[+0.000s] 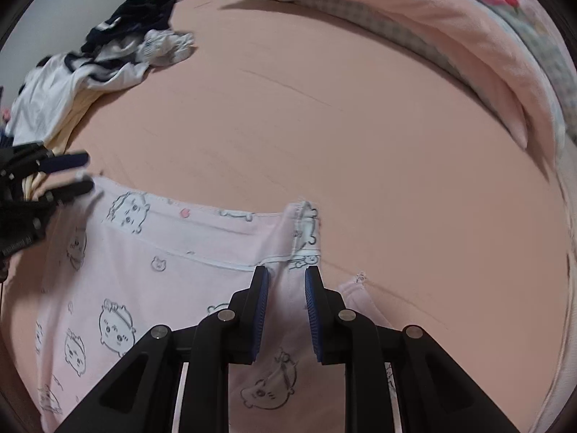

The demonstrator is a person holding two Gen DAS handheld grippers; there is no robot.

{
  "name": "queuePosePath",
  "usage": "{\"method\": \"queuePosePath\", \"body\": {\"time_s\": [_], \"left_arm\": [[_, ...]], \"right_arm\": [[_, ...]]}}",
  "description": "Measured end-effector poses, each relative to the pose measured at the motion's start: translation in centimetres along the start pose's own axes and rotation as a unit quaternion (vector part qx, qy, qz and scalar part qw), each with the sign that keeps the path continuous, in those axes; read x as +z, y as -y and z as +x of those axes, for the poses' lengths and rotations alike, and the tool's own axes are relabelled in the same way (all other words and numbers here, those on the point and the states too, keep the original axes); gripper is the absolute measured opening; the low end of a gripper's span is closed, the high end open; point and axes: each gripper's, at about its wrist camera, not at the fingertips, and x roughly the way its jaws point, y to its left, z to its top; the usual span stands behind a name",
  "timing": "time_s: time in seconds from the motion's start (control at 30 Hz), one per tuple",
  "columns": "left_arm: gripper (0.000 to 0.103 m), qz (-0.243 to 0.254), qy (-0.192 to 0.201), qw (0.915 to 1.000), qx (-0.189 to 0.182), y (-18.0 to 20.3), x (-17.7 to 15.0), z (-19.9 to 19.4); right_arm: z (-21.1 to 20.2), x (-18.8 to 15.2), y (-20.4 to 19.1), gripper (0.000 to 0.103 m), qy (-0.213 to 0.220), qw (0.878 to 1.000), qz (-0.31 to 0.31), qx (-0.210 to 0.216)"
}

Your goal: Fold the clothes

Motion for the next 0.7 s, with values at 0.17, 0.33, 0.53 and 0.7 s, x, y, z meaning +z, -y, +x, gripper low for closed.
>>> {"method": "queuePosePath", "body": {"time_s": [0.17,0.33,0.53,0.7], "left_arm": [[0.029,-0.001,-0.001,0.9979,-0.065,-0.6,0.4,-0.1],[0.029,-0.006,0.007,0.9962,-0.087,-0.4,0.5,0.1],[0.001,0.007,-0.004,0.9976,-0.069,0.6,-0.3,1.0],[0.000,-0.017,0.000,0.9987,-0.048,0.3,-0.4,0.7]], "right_arm": [[0.3,-0.2,0.8,0.020,-0.004,1.000,0.010,-0.001],[0.3,-0.2,0.7,0.020,0.007,1.000,0.011,0.009],[-0.2,-0.1,1.5,0.020,0.023,0.999,0.041,0.023],[-0.3,0.4,1.6,0.020,0.021,0.999,0.034,0.026]]}}
